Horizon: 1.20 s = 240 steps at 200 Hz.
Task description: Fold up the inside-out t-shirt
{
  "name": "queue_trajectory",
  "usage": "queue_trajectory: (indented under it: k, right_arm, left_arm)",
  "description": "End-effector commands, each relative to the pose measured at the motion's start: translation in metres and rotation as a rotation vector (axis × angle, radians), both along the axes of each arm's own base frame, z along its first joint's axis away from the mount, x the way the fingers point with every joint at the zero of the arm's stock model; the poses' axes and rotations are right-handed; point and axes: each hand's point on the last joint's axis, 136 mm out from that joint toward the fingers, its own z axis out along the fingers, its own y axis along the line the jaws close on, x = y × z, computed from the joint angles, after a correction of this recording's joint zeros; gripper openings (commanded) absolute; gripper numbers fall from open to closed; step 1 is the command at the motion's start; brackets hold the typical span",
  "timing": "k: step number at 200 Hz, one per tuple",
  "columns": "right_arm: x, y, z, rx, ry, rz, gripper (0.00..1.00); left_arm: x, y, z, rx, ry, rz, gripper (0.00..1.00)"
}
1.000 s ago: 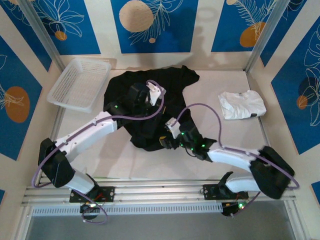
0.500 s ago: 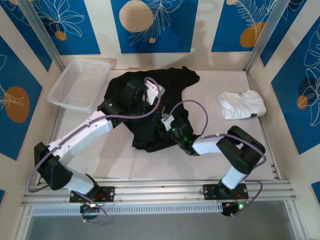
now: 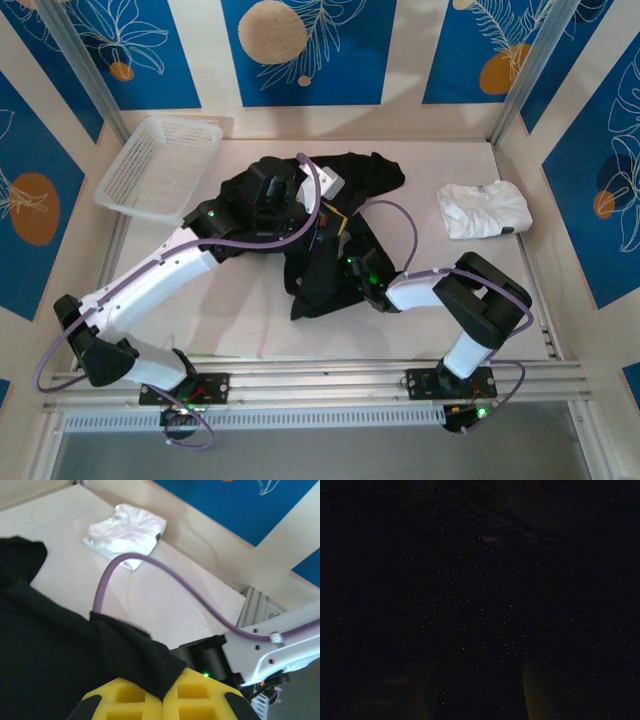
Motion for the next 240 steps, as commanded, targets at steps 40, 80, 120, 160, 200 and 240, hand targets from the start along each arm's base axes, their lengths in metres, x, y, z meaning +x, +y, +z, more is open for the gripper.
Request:
queue_trajectory:
  k: [40,80,120,160,200,240]
  right_arm:
    - [0.028,0.008,0.006,-0.009,0.02,-0.085,0.54]
    - [0.045,-0.003,-0.031,-0.064,0.192,-0.193,0.65]
    - [0.042,-0.012,-0.074,-0.123,0.424,-0.246,0.76]
    - [0.026,-0.019,-0.109,-0.181,0.632,-0.261,0.47]
    - [0.024,-0.012,-0.065,-0.079,0.621,-0.181,0.05]
    - [0.023,-0.002,0.027,0.118,0.52,-0.05,0.0]
  left_arm:
    - [-0.029,-0.008,0.09,-0.174,-0.121,-0.138,0.0]
    - [-0.035,-0.001,0.139,-0.228,-0.223,-0.154,0.0]
    - [-0.032,0.015,0.178,-0.26,-0.358,-0.092,0.0]
    - [0.001,0.041,0.178,-0.19,-0.454,0.129,0.0]
    - [0.055,0.092,0.151,-0.063,-0.512,0.484,0.0]
    - [0.113,0.145,0.092,0.008,-0.36,0.699,0.0]
